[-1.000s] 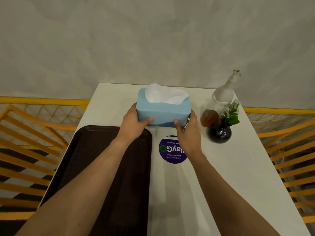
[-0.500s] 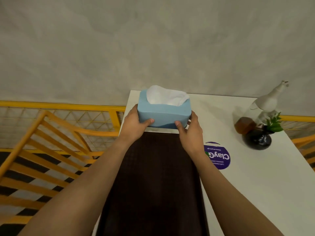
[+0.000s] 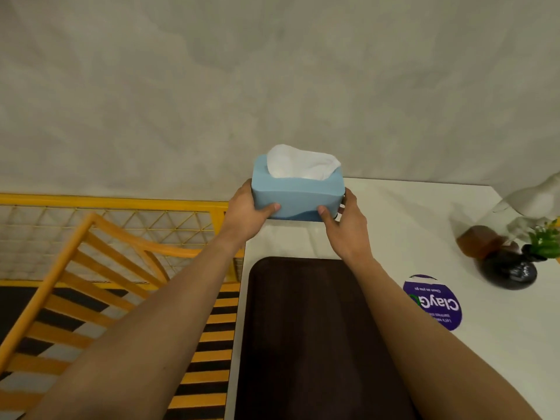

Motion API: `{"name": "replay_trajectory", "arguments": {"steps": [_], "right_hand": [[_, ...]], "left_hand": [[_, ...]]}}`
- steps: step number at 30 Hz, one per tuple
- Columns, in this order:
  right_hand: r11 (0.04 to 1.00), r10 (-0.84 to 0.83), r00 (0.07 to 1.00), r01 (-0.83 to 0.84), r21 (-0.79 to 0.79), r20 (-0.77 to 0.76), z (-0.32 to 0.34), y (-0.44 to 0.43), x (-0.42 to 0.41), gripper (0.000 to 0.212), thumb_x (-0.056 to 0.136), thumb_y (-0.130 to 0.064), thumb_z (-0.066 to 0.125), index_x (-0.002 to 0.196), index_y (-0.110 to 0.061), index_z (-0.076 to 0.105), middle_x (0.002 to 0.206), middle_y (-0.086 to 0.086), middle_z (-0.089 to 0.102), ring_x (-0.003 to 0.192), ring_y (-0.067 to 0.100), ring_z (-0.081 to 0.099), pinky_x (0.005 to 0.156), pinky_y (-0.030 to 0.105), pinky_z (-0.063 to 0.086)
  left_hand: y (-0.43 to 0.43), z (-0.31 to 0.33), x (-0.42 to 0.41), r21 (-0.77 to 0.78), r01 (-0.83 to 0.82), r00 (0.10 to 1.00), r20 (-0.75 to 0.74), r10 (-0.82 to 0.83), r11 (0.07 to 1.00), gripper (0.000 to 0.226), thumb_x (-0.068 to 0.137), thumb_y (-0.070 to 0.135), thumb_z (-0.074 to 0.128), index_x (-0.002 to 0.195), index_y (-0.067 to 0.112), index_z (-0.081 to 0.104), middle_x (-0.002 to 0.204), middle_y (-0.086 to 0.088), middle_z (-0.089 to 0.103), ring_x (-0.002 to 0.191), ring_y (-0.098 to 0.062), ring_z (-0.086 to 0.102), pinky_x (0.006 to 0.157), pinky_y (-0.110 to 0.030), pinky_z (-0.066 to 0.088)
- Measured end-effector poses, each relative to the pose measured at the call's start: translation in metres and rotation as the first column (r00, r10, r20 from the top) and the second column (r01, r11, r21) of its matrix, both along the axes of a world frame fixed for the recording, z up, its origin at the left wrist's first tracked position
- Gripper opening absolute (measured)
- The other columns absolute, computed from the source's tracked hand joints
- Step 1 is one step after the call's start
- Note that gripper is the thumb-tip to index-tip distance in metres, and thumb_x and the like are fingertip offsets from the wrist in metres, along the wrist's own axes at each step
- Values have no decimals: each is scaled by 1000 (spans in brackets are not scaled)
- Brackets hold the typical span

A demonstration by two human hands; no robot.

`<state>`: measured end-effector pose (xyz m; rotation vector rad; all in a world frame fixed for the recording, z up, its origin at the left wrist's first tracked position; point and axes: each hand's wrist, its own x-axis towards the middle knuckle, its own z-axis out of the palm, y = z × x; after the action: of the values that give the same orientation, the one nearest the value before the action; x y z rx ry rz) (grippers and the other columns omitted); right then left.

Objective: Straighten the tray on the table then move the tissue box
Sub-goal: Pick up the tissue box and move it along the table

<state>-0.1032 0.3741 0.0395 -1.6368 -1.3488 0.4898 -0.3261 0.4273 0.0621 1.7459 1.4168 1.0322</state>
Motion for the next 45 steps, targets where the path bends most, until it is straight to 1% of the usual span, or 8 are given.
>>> {"name": "replay_trajectory", "arguments": {"steps": [3, 11, 19, 23, 30, 37, 41, 45], "right_hand": [[1000, 5, 1000, -5, -8, 7, -5, 26, 6, 62, 97, -48, 62, 148, -23, 37, 136, -6, 56, 112, 10, 56, 85, 20, 44], [999, 20, 1000, -21, -33, -7, -26, 93, 21, 62, 97, -43, 64, 147, -19, 38, 127, -9, 55, 109, 14, 57, 87, 27, 46], [998, 39, 999, -40, -51, -23, -54, 126, 24, 61, 98, -40, 64, 148, -20, 37, 131, -7, 56, 110, 10, 55, 86, 22, 42], [997, 42, 999, -43, -57, -13, -63, 136, 24, 62, 98, -40, 64, 149, -19, 37, 134, -5, 56, 110, 8, 53, 84, 17, 40], [997, 41, 999, -42, -61, -8, -77, 138, 26, 65, 96, -47, 64, 149, -21, 37, 133, -6, 57, 116, 17, 58, 86, 23, 44], [993, 73, 997, -74, -89, -14, -74, 144, 29, 70, 94, -45, 67, 151, -23, 34, 136, -5, 57, 122, 22, 58, 90, 27, 44], [984, 96, 995, -95, -151, 1, -73, 147, 32, 74, 94, -43, 69, 152, -19, 30, 139, 4, 58, 121, 28, 59, 86, 27, 43], [974, 121, 993, -119, -191, 1, -71, 147, 34, 75, 95, -42, 68, 153, -18, 27, 141, 7, 58, 121, 32, 59, 85, 28, 42]], "left_hand": [[28, -7, 4, -8, 9, 1000, 7, -9, 1000, 64, 83, 32, 80, 138, 18, 50, 119, 6, 60, 105, -15, 58, 81, -23, 48], [95, -32, 16, -26, 32, 999, 36, -31, 999, 62, 85, 30, 79, 138, 17, 49, 123, 5, 59, 108, -15, 56, 76, -12, 44], [126, -61, 17, -11, 17, 1000, 6, -17, 1000, 66, 85, 31, 79, 141, 15, 47, 121, 8, 56, 106, -12, 53, 67, -4, 43], [133, -67, 16, -21, 18, 1000, 5, -17, 1000, 66, 85, 32, 79, 141, 16, 47, 130, 2, 59, 108, -11, 53, 71, -4, 42], [136, -74, 13, -22, 34, 999, -10, -34, 999, 71, 85, 37, 79, 144, 16, 45, 138, -4, 59, 121, -21, 56, 95, -32, 49], [137, -75, 15, -60, 41, 999, 0, -41, 997, 75, 85, 38, 79, 146, 16, 41, 140, -3, 57, 119, -17, 54, 90, -25, 46], [138, -76, 15, -110, 44, 999, -11, -45, 993, 81, 86, 42, 77, 151, 18, 33, 142, -3, 56, 116, -15, 54, 87, -23, 44], [138, -80, 13, -155, 30, 999, -18, -33, 988, 85, 86, 47, 75, 152, 21, 30, 142, -4, 57, 124, -26, 57, 87, -26, 45]]}}
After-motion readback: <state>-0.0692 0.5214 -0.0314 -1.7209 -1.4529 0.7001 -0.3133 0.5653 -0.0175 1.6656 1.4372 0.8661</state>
